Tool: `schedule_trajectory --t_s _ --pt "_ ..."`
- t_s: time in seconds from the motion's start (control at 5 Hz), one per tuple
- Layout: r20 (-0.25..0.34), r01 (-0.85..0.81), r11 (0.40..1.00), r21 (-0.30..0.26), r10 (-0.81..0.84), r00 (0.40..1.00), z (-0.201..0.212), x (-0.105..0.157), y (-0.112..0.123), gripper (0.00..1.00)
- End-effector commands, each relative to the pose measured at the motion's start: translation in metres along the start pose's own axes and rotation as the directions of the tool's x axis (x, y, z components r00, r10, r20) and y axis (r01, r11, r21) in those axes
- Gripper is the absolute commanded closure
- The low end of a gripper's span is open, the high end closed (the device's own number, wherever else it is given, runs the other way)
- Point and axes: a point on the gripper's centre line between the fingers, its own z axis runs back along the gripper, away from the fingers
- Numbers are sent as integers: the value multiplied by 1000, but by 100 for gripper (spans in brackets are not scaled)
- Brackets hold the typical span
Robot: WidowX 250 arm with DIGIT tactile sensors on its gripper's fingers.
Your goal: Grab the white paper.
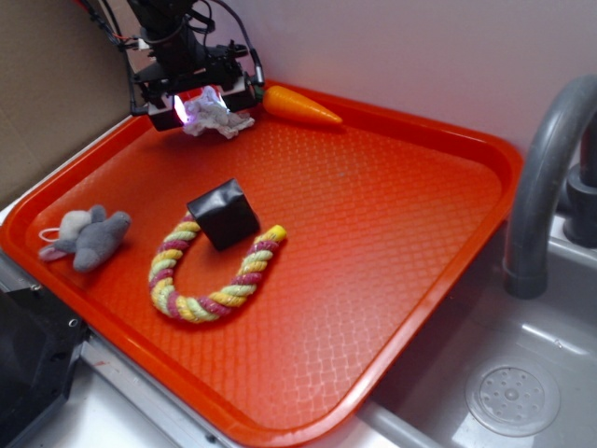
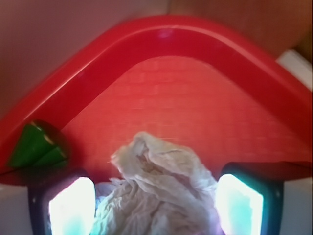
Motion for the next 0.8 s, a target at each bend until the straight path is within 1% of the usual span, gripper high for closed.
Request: schedule_trajectory --t_s 0.0,0.2,0.4,0.6 --pt "-63 -10 997 -71 5 998 3 9 4 0" --pt "-45 -20 998 -53 17 999 5 9 6 100" --pt "-45 -15 998 -58 12 999 4 8 7 100" --pt "-53 38 997 -66 -42 998 18 10 10 100"
